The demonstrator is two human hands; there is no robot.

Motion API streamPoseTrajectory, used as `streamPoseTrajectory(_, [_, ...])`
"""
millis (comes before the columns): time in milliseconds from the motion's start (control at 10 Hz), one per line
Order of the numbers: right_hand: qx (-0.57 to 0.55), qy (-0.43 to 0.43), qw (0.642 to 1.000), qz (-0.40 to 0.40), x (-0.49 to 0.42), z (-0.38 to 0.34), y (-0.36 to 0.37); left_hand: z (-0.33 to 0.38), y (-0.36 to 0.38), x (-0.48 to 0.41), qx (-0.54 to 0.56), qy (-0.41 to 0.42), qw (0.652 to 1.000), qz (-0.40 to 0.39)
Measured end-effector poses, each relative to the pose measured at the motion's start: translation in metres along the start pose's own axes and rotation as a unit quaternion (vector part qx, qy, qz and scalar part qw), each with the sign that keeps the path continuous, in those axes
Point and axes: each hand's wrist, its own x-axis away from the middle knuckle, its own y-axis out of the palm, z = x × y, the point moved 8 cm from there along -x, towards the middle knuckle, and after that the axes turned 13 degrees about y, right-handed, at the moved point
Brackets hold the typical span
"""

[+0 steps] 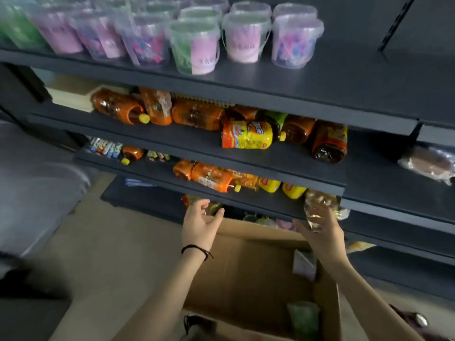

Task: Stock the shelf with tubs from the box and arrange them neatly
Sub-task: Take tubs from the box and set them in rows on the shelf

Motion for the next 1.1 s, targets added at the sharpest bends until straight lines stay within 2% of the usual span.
streamPoseTrajectory(200, [0.055,0.14,0.989,-0.015,-0.014,0.139,0.021,-0.069,0.079,0.048,-0.048,-0.077,0.992,-0.093])
streamPoseTrajectory(400, [0.13,0.193,0.972,-0.042,-0.038,0.243,0.055,-0.145,0.168,0.105,-0.058,-0.191,0.961,-0.191])
streamPoseTrajectory(500, [0.128,0.233,0.961,-0.073,-0.065,0.278,0.08,-0.181,0.217,0.145,0.018,-0.287,0.931,-0.224])
streamPoseTrajectory(600, [0.068,0.329,0.94,-0.057,-0.104,0.335,0.099,-0.206,0.266,0.179,0.057,-0.351,0.906,-0.228])
streamPoseTrajectory(700, [0.013,0.443,0.896,0.009,-0.119,0.364,0.107,-0.216,0.311,0.208,0.105,-0.411,0.871,-0.249])
streamPoseTrajectory(800, [0.045,0.445,0.894,-0.016,-0.133,0.383,0.127,-0.213,0.35,0.231,0.1,-0.42,0.842,-0.323])
streamPoseTrajectory(900, [0.033,0.465,0.885,-0.015,-0.128,0.402,0.139,-0.209,0.383,0.251,0.078,-0.408,0.824,-0.386])
streamPoseTrajectory(1000, [0.045,0.45,0.89,0.058,-0.134,0.405,0.133,-0.205,0.412,0.269,0.085,-0.417,0.802,-0.419])
streamPoseTrajectory(1100, [0.021,0.446,0.891,0.083,-0.144,0.406,0.133,-0.212,0.432,0.283,0.096,-0.413,0.807,-0.411])
